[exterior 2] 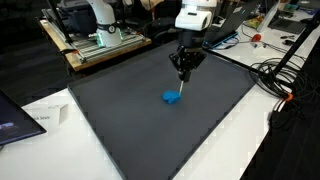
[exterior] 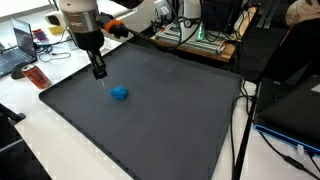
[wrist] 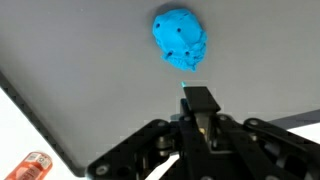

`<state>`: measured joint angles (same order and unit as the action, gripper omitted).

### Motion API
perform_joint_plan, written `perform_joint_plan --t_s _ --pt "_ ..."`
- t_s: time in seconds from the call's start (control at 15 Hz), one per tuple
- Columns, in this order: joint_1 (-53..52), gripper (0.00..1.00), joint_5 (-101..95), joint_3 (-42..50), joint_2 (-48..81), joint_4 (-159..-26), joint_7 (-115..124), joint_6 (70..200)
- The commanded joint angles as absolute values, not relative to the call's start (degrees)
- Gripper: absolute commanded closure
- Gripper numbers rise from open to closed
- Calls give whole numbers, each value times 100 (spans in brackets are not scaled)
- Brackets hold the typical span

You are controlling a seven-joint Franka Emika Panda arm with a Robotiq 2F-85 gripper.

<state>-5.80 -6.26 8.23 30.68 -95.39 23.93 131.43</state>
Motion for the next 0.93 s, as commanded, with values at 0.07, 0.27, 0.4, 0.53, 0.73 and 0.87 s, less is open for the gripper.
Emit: perform_joint_plan --t_s 0.07,0.27,0.4,0.53,0.73,0.87 --pt "-1049 97 -1460 1143 2613 -10416 3344 13814" --pt "-1279 97 -1951 1318 2518 -10742 3961 14162" --pt "-1414 97 -2301 1431 2449 -10967 4395 14412" --pt "-1511 97 -2594 1502 2403 -11152 4764 14574" --pt "-1651 97 -3069 1613 2347 -11389 5362 14756" --pt "-1756 97 -3436 1700 2334 -11513 5813 14855"
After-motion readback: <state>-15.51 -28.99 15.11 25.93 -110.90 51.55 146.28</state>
